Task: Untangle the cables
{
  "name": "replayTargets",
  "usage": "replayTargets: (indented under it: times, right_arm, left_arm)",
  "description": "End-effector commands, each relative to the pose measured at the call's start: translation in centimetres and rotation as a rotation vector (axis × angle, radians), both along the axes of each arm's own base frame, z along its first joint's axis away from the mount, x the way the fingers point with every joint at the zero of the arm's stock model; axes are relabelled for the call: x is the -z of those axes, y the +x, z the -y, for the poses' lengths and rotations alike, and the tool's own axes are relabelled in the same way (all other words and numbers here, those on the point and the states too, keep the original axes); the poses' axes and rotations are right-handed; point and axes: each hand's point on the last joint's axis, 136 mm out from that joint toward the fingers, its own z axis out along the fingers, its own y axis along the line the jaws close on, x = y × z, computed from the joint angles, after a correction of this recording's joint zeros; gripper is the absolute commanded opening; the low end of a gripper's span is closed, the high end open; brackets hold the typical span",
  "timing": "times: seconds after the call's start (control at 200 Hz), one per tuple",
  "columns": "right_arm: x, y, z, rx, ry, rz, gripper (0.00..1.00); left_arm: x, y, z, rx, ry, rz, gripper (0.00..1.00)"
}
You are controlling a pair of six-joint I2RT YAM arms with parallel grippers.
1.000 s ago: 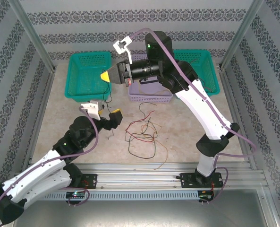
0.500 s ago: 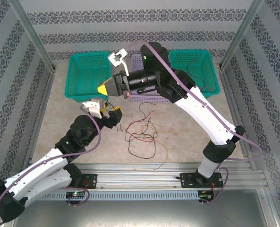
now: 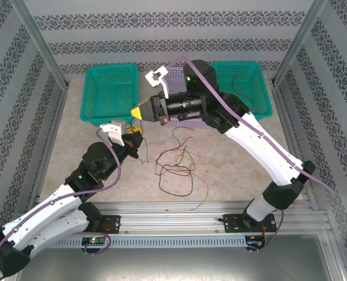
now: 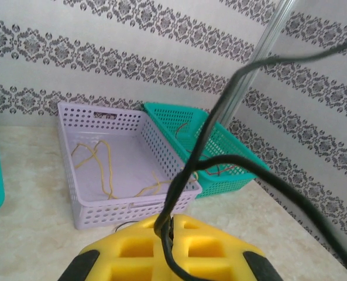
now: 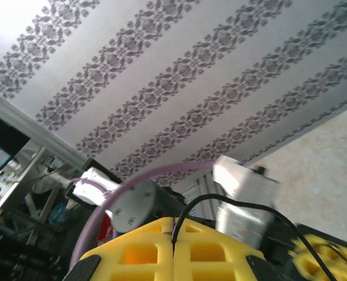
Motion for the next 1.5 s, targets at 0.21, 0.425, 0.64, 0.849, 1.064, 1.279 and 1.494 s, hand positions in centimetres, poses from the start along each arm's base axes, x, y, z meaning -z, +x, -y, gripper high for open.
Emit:
replayTargets:
  times: [0.21, 0.425, 0.64, 0.849, 1.064, 1.279, 1.494]
  right_arm:
    - [2.1, 4.0, 4.3, 0.233, 0.023, 0.03, 0.25]
    - [5.1, 5.6, 7.8, 0.377, 0.011, 0.041, 0.53]
    - [6.7, 6.5, 13.1, 0.576, 0.019, 0.086, 0.73]
    - [8.7, 6.3, 17.9, 0.722, 0.04, 0.092, 0.8]
    - [11.5, 4.4, 18.5, 0.699, 0.028, 0.085, 0.81]
    - [13.9, 2.1, 19.0, 0.676, 0.017, 0.072, 0.82]
    - [16.5, -0.4, 18.2, 0.608, -0.01, 0.052, 0.82]
  left_arm:
    - [-2.5, -0.2, -0.6, -0.008, -0.012, 0.014, 0.0]
    - [-3.3, 1.4, -2.0, -0.092, 0.002, 0.009, 0.0]
    - [-5.7, 3.5, -3.7, -0.182, 0.016, 0.041, 0.0]
    - [-8.3, 6.2, -5.8, -0.258, 0.021, 0.076, 0.0]
    - [-10.8, 11.3, -8.6, -0.345, 0.058, 0.097, 0.0]
    - [-8.4, 18.9, -13.7, -0.471, 0.067, 0.024, 0.0]
    - [-0.8, 25.8, -16.5, -0.529, 0.137, -0.134, 0.0]
